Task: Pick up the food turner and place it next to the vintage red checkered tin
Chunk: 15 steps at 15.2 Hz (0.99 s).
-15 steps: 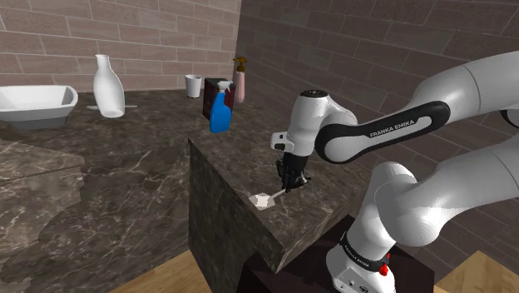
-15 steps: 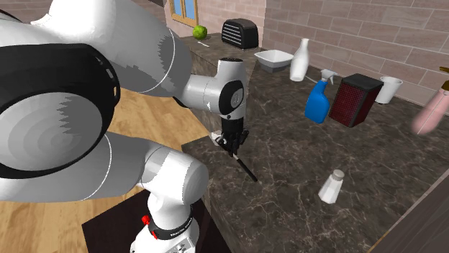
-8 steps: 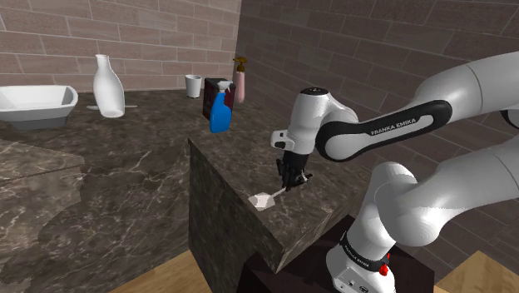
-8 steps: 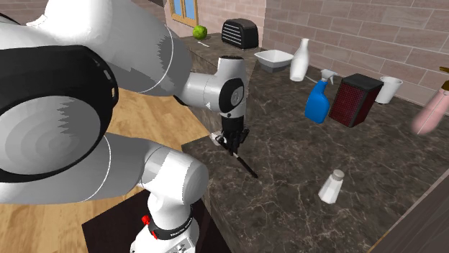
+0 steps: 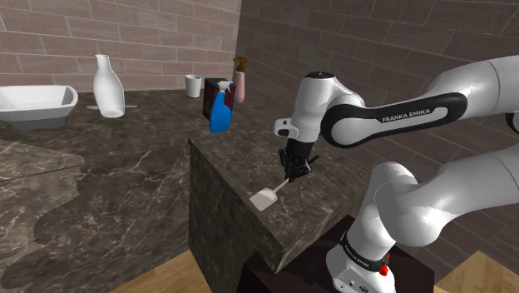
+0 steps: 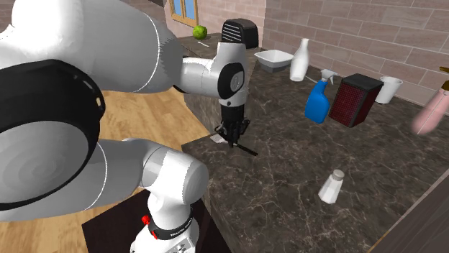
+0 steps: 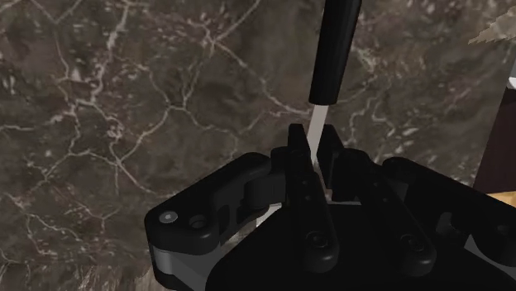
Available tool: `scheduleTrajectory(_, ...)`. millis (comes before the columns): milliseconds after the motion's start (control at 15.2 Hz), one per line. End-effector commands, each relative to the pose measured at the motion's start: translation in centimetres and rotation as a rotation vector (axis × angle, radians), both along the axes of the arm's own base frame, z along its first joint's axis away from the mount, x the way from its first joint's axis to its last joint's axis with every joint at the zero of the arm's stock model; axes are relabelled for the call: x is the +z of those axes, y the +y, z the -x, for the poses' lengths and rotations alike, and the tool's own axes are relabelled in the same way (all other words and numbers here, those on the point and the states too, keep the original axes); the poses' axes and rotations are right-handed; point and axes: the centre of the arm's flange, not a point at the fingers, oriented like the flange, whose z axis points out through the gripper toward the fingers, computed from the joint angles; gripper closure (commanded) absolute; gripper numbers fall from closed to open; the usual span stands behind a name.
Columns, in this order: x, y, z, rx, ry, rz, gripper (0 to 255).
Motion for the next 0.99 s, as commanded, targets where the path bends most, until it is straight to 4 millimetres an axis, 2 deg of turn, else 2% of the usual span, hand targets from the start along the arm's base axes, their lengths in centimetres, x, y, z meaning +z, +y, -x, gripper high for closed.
scheduleTrajectory(0, 1.1, -0.1, 0.0, 0.000, 0.001, 0.000, 255)
scheduleTrajectory(924, 8.5, -0.1, 0.0, 0.000, 0.001, 0.000, 255)
